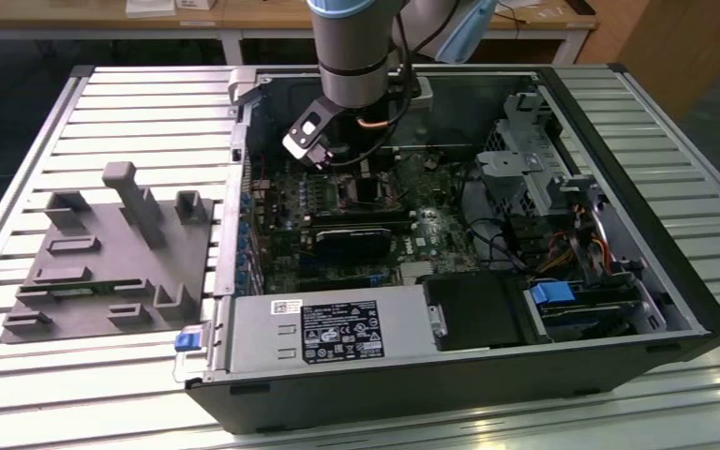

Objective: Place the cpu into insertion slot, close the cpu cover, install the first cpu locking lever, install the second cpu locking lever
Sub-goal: 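Place the cpu into insertion slot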

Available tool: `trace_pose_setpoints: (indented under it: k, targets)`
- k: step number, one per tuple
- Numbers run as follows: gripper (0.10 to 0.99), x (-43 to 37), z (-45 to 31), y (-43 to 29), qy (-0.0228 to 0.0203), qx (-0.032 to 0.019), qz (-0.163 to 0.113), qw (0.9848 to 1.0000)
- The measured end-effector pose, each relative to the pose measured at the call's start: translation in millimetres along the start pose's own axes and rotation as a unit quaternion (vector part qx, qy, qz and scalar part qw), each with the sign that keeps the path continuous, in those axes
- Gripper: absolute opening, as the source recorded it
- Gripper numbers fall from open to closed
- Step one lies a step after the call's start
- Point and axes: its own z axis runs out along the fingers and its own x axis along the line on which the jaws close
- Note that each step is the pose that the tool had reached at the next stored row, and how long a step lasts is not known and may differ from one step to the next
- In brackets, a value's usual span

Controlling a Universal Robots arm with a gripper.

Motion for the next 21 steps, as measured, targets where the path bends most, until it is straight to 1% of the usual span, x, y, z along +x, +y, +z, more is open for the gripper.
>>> trace_pose_setpoints:
  k: [11,13,14,21]
  targets:
    - [0.612,0.0,0.0,0.1,0.0,0.0,0.0,1.0]
    - [0.596,0.0,-0.1,0.1,-0.0002,0.0001,0.0,1.0]
    - [0.533,0.0,-0.1,0.1,-0.0001,0.0001,0.0,1.0]
    - [0.533,0.1,-0.4,0.3,0.0001,-0.0001,0.0,1.0]
